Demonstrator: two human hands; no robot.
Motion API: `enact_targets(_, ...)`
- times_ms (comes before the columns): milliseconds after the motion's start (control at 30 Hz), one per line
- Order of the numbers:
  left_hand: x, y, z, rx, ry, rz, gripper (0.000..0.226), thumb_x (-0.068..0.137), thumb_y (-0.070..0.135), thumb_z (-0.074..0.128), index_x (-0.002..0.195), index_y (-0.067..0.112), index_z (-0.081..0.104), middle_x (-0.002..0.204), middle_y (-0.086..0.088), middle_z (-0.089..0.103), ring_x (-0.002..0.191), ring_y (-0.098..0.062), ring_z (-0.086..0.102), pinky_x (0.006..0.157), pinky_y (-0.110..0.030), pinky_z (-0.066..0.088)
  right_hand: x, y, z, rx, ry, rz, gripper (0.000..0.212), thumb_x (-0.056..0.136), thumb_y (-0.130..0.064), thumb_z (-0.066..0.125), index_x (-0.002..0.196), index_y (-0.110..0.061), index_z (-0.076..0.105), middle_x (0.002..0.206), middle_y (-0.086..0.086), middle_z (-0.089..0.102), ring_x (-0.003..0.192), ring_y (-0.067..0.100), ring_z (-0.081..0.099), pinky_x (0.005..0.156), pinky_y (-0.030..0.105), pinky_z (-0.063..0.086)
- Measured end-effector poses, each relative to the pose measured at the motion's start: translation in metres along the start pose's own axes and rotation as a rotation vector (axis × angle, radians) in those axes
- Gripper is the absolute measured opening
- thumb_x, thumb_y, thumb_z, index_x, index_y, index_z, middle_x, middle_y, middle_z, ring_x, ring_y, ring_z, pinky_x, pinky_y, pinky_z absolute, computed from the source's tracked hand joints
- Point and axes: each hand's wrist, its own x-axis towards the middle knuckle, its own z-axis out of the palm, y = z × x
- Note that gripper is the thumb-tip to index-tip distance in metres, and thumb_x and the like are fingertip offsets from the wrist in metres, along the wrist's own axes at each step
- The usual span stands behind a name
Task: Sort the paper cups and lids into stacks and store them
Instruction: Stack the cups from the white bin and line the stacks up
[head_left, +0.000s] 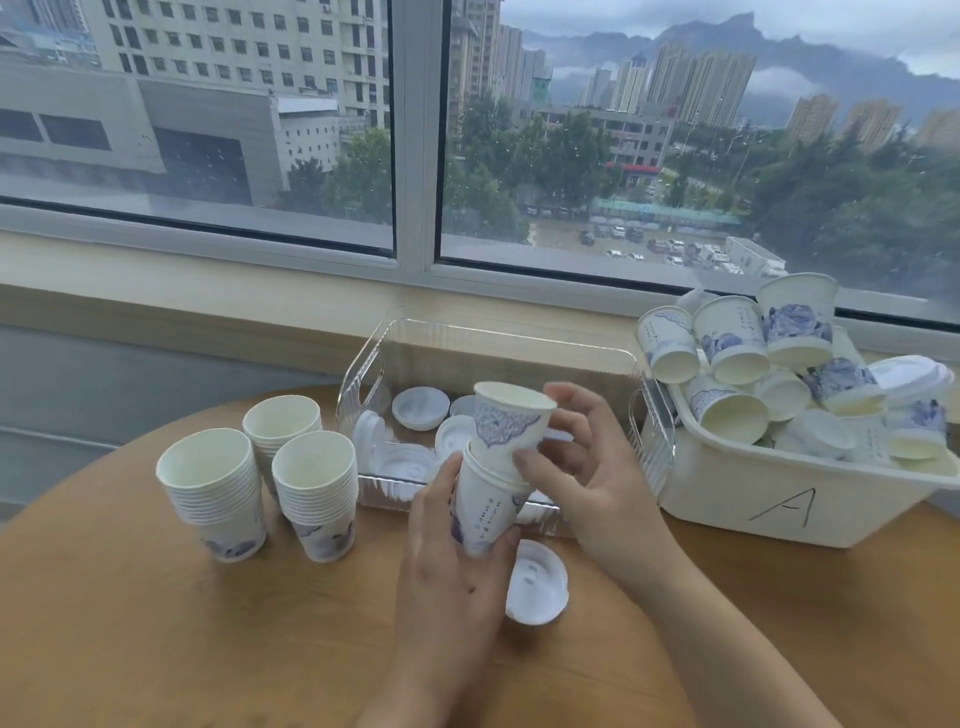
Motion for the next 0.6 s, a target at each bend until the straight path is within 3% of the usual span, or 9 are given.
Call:
enact_targets(100, -0.01, -0.003, -0.008, -0.012, -0.014, -0.013, 0.08, 0.085, 0.033, 0.078, 0.156, 0.035, 0.04, 0.149, 0.018, 0.051, 0.131, -0.002, 0.056, 0.096, -0.008, 0.044, -0.017, 0.002, 0.004, -0.078, -0.054, 0.002, 0.049, 0.091, -0.028, 0.077, 0.133, -0.039, 0.055, 0.129, -0.011, 0.069, 0.124, 0.015, 0.064, 0.109, 0.047, 0.051)
enact_targets(233, -0.019, -0.008, -0.015, -0.032, -0.019, -0.016, 0.08, 0.085, 0.033, 0.082, 0.153, 0.039, 0.041, 0.143, 0.026, 0.051, 0.127, 0.0, 0.058, 0.093, -0.007, 0.044, -0.026, 0.0, 0.008, -0.128, -0.098, 0.038, 0.043, 0.093, -0.04, 0.072, 0.134, -0.037, 0.06, 0.13, -0.015, 0.069, 0.127, 0.011, 0.062, 0.109, 0.046, 0.051)
enact_targets(367, -0.019, -0.008, -0.017, -0.022, -0.028, -0.016, 0.08, 0.088, 0.029, 0.084, 0.155, 0.034, 0.041, 0.146, 0.02, 0.051, 0.128, 0.006, 0.055, 0.093, -0.003, 0.042, -0.031, 0.002, 0.008, -0.138, -0.09, 0.071, 0.042, 0.093, -0.05, 0.068, 0.132, -0.037, 0.063, 0.126, -0.016, 0.072, 0.125, 0.01, 0.064, 0.107, 0.043, 0.053)
enact_targets(500, -0.019, -0.006, -0.015, -0.021, -0.055, -0.006, 0.079, 0.087, 0.042, 0.077, 0.156, 0.031, 0.04, 0.149, 0.017, 0.049, 0.133, 0.006, 0.05, 0.097, -0.003, 0.039, -0.036, 0.004, 0.004, -0.144, -0.072, 0.085, 0.045, 0.091, -0.058, 0.066, 0.131, -0.038, 0.065, 0.125, -0.014, 0.072, 0.122, 0.011, 0.066, 0.105, 0.042, 0.055)
enact_targets(600, -0.021, -0.003, -0.014, -0.015, -0.054, 0.006, 0.079, 0.084, 0.054, 0.069, 0.155, 0.035, 0.039, 0.145, 0.031, 0.045, 0.126, 0.012, 0.05, 0.094, 0.0, 0.037, -0.04, 0.003, 0.001, -0.138, -0.062, 0.098, 0.038, 0.094, -0.048, 0.067, 0.129, -0.035, 0.065, 0.124, -0.013, 0.072, 0.121, 0.011, 0.066, 0.104, 0.039, 0.055)
